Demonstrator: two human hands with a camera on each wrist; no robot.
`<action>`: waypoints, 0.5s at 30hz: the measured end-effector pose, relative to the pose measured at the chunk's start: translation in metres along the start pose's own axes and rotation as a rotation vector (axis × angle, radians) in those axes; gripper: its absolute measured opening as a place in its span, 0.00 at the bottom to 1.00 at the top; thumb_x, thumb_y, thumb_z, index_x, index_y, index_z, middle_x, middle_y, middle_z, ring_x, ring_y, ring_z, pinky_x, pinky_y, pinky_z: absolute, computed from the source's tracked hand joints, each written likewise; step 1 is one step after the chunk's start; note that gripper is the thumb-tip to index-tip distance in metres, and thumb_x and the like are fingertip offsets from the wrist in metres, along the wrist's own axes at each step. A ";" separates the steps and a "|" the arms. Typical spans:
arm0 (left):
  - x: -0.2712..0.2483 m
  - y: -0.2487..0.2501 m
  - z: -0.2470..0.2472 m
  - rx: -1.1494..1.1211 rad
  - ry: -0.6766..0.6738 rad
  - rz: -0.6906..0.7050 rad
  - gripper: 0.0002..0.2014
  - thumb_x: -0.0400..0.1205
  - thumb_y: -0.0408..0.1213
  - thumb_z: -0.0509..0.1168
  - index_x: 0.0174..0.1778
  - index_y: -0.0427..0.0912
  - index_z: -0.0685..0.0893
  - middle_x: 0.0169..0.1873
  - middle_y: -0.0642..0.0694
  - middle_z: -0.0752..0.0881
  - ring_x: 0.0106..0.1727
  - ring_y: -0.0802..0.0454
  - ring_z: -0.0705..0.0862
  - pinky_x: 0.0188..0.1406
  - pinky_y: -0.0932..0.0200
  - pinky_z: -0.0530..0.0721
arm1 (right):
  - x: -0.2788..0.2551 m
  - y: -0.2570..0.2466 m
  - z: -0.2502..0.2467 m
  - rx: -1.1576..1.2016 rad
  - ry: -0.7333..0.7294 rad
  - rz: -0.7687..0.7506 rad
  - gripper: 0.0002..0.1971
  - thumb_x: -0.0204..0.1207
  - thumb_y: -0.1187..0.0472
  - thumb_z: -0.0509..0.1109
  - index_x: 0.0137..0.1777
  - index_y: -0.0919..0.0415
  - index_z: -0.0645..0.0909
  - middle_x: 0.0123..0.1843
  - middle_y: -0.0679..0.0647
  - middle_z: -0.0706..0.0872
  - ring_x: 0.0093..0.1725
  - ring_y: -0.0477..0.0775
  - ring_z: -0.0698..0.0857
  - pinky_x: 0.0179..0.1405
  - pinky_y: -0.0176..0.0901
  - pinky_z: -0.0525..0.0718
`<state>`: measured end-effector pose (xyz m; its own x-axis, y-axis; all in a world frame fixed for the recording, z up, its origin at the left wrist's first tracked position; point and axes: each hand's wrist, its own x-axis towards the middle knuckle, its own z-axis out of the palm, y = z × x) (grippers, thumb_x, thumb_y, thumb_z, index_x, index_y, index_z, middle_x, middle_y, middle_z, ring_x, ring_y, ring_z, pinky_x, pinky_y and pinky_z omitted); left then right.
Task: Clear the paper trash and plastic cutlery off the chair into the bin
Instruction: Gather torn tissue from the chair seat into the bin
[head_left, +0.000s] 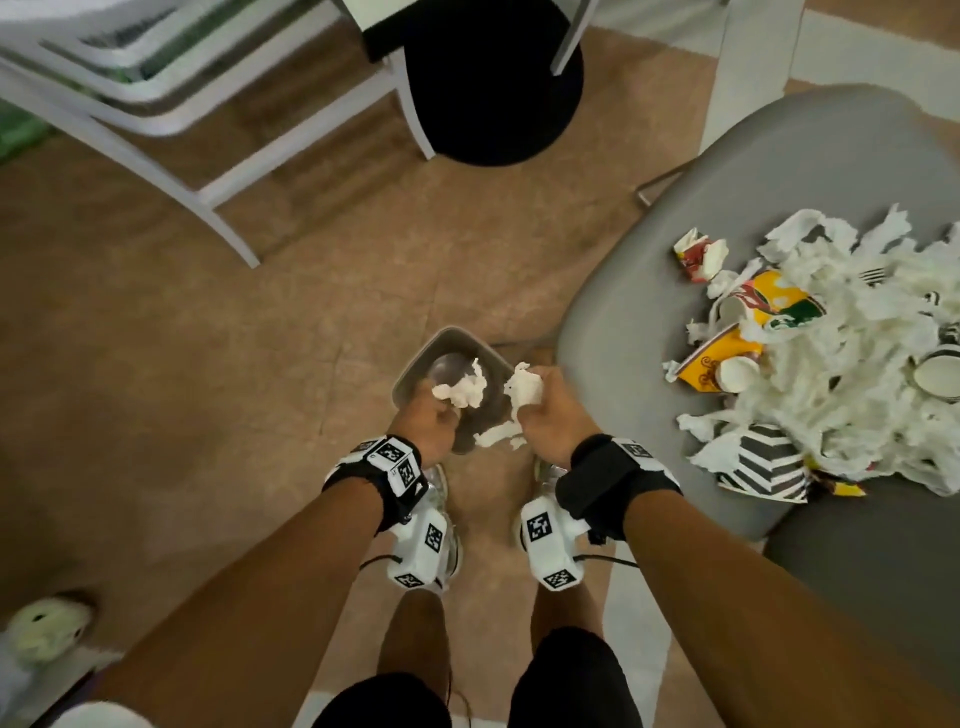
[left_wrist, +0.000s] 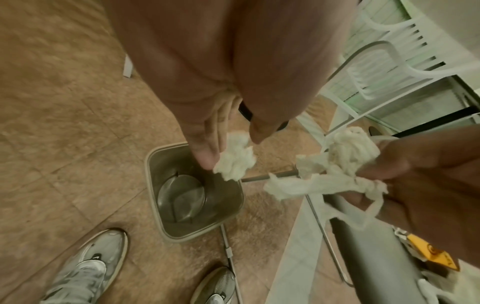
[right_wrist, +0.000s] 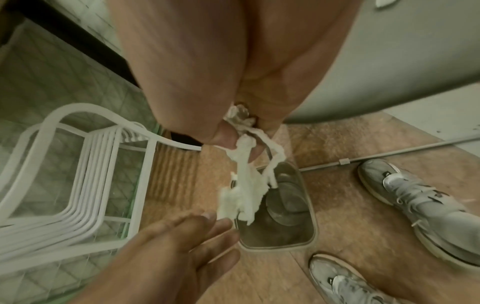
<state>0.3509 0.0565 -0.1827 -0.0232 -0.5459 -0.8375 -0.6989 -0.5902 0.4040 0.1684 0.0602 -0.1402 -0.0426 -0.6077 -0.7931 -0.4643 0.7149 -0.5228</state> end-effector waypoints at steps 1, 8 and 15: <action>0.002 -0.005 0.000 0.017 -0.005 -0.014 0.31 0.87 0.40 0.59 0.84 0.45 0.54 0.61 0.42 0.87 0.63 0.41 0.84 0.60 0.53 0.79 | 0.004 0.001 0.007 0.000 0.012 0.009 0.21 0.78 0.63 0.65 0.69 0.53 0.67 0.64 0.58 0.82 0.61 0.62 0.84 0.64 0.62 0.83; 0.007 -0.035 -0.014 0.040 0.064 -0.032 0.27 0.84 0.37 0.58 0.82 0.44 0.65 0.68 0.40 0.84 0.66 0.40 0.82 0.64 0.51 0.79 | 0.008 -0.002 0.033 -0.035 -0.022 0.061 0.35 0.84 0.58 0.67 0.86 0.56 0.53 0.71 0.54 0.77 0.74 0.56 0.76 0.60 0.34 0.69; 0.007 -0.022 -0.025 -0.060 0.059 -0.017 0.12 0.78 0.38 0.62 0.56 0.52 0.79 0.59 0.43 0.87 0.57 0.41 0.87 0.61 0.41 0.86 | 0.009 0.004 0.012 0.173 -0.008 -0.031 0.26 0.84 0.73 0.63 0.82 0.66 0.65 0.77 0.59 0.75 0.79 0.60 0.73 0.80 0.53 0.71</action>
<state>0.3842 0.0503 -0.1882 0.0311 -0.5686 -0.8220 -0.6551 -0.6328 0.4129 0.1767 0.0619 -0.1528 -0.0231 -0.6278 -0.7780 -0.3060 0.7453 -0.5923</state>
